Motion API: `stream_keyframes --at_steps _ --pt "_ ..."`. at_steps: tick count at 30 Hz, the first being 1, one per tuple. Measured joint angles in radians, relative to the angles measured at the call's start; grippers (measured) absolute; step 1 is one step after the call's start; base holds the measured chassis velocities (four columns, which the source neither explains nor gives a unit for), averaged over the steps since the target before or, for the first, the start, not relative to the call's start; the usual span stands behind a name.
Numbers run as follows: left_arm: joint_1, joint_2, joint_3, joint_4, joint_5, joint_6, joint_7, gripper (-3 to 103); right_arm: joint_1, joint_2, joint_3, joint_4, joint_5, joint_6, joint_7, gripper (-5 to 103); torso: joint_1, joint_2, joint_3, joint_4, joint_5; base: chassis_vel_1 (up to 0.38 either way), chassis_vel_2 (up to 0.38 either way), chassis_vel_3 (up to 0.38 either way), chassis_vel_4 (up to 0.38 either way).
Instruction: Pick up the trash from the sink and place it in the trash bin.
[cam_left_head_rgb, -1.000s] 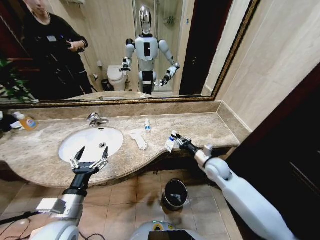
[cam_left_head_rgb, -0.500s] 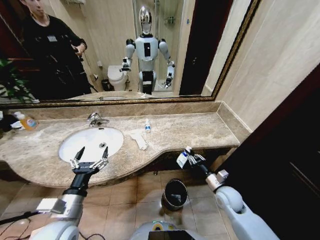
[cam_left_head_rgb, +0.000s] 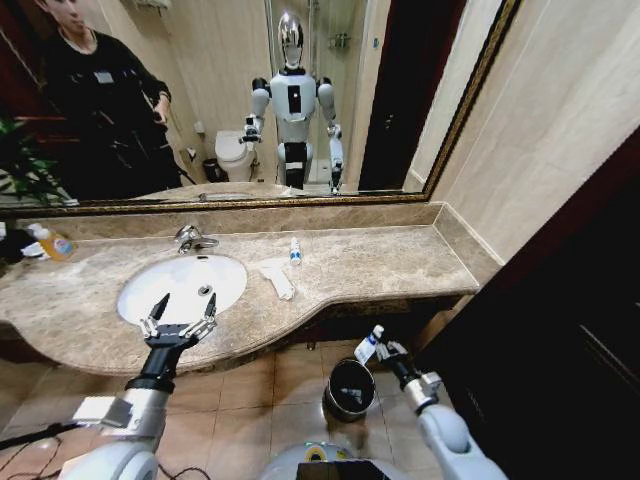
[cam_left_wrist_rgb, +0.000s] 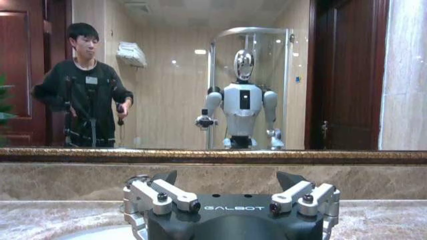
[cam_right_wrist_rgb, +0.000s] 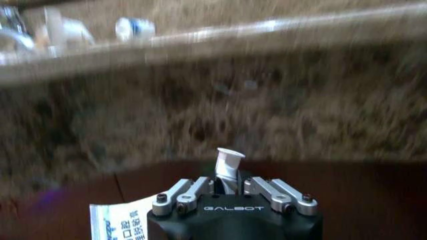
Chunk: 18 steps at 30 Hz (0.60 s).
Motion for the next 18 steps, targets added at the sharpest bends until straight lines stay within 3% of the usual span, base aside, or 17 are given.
stream_keyframes --at_steps 14,18 --pt "0.0 0.0 0.0 0.0 0.0 0.0 0.0 100 0.162 0.059 -0.026 -0.368 -0.087 0.131 -0.003 15 0.0 0.0 0.0 0.0 -0.0003 0.0 0.0 0.0 0.0" --pt "0.0 0.0 0.0 0.0 0.0 0.0 0.0 100 0.176 0.062 -0.026 -0.406 -0.094 0.149 -0.002 28 0.0 0.0 0.0 0.0 -0.0003 0.0 0.0 0.0 0.0"
